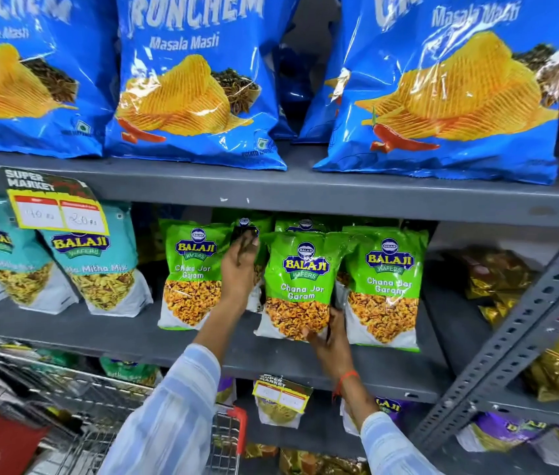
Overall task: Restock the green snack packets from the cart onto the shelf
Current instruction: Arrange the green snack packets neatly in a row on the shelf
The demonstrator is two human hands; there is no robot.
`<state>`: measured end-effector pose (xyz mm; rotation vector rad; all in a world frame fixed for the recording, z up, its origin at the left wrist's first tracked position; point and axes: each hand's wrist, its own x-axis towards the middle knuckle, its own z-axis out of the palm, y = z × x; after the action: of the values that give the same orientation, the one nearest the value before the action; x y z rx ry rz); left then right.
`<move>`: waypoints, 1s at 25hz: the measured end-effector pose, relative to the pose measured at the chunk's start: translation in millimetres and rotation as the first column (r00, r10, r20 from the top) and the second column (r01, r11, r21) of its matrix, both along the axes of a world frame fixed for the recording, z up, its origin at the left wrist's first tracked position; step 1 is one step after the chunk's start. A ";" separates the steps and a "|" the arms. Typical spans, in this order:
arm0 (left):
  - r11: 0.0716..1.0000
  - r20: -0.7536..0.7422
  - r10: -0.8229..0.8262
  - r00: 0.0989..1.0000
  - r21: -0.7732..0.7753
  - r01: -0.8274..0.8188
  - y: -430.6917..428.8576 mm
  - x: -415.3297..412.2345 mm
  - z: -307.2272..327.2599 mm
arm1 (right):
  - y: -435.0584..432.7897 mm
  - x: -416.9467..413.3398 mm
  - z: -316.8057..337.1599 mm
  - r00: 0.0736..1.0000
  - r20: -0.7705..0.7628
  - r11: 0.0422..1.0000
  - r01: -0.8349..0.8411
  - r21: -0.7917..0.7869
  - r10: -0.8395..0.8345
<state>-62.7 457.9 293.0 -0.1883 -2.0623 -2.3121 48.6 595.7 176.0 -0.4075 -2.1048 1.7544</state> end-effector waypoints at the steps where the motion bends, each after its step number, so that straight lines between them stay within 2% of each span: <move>1: 1.000 -0.016 -0.030 0.999 -0.011 0.030 -2.0 -4.4 3.3 | 1.0 0.5 0.2 1.000 -0.010 1.000 -0.008 0.003 0.009; 5: 0.992 -0.006 -0.121 0.993 -0.036 0.121 -7.8 -12.8 4.0 | 2.9 1.5 -3.0 0.999 -0.015 0.998 -0.038 0.042 0.039; 9: 0.994 -0.139 -0.105 0.985 -0.035 0.101 -6.6 -20.3 20.8 | 4.0 4.2 -7.0 0.999 0.028 0.997 -0.047 0.063 0.046; 12: 0.966 -0.303 -0.076 0.950 -0.258 -0.005 -5.3 -19.2 27.1 | 3.6 2.1 -6.8 0.998 0.045 0.998 -0.047 0.047 0.045; 14: 0.860 -0.425 -0.116 0.898 -0.495 -0.123 4.5 -14.1 33.4 | 2.2 1.9 -3.8 0.997 0.066 0.998 -0.041 0.037 0.039; 16: 0.649 -0.515 -0.265 0.815 -0.720 -0.243 26.2 -2.3 42.8 | 1.3 4.3 -1.4 0.996 0.079 0.998 -0.047 0.043 0.043; 17: 0.558 -0.531 -0.349 0.772 -0.780 -0.284 40.3 5.2 47.1 | 1.1 5.8 -1.4 0.996 0.075 0.998 -0.049 0.049 0.045; 19: 0.452 -0.505 -0.459 0.731 -0.841 -0.297 65.3 16.7 53.3 | 0.1 9.5 -1.1 0.997 0.068 0.997 -0.046 0.067 0.042; 22: 0.408 -0.397 -0.482 0.781 -0.891 -0.201 82.5 21.7 60.4 | -0.2 11.6 2.2 0.997 0.070 0.994 -0.035 0.104 0.027; 25: 0.477 -0.466 -0.456 0.758 -0.848 -0.234 82.9 24.8 59.0 | 1.3 12.8 1.9 0.997 0.083 0.992 -0.008 0.123 -0.002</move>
<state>-38.0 540.8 352.0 -1.0238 -2.5479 -0.6625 61.3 597.1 178.0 -0.4490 -2.2585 1.6240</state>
